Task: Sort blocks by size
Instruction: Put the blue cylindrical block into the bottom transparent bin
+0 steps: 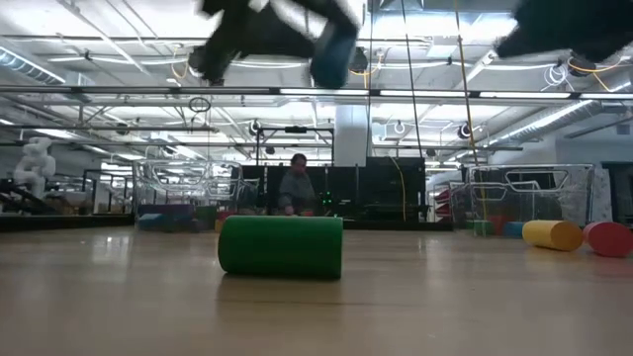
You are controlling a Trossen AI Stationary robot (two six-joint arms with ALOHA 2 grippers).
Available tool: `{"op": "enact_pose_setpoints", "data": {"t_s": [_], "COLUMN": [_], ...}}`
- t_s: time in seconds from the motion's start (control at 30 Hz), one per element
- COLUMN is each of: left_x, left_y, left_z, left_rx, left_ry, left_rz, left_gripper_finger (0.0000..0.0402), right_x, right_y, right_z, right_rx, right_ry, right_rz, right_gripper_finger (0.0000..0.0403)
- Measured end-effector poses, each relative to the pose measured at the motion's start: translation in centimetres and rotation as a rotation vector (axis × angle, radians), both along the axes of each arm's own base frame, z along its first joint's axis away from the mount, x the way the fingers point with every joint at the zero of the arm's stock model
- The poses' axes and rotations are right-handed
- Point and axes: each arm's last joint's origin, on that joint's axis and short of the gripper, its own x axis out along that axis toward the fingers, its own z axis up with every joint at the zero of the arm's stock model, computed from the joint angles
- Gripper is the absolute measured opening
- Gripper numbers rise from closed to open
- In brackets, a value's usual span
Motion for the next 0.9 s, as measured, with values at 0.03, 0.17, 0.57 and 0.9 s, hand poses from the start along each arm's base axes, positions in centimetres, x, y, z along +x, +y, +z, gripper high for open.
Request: {"op": "enact_pose_setpoints", "data": {"t_s": [0.03,0.17,0.57,0.9], "left_x": [0.4,1.4,2.2,2.3], "left_y": [0.1,0.6,1.2,1.1], "left_z": [0.5,2.0,4.1,4.6], "left_rx": [0.028,0.126,0.265,0.329], "left_ry": [-0.034,-0.137,-0.268,-0.295], "left_rz": [-0.016,-0.062,-0.146,-0.196], "left_gripper_finger": [0.0131,0.0131,0.0131,0.0131], "right_x": [0.4,2.0,4.3,5.3], "right_y": [-0.1,-0.6,-2.3,-3.0], "right_z": [0.2,1.1,3.0,4.3], "right_rx": [-0.011,-0.04,-0.106,-0.15], "right_ry": [-0.011,-0.071,-0.186,-0.253], "right_rz": [0.006,0.022,-0.035,-0.026], "right_gripper_finger": [0.018,0.018,0.0181,0.0181]}}
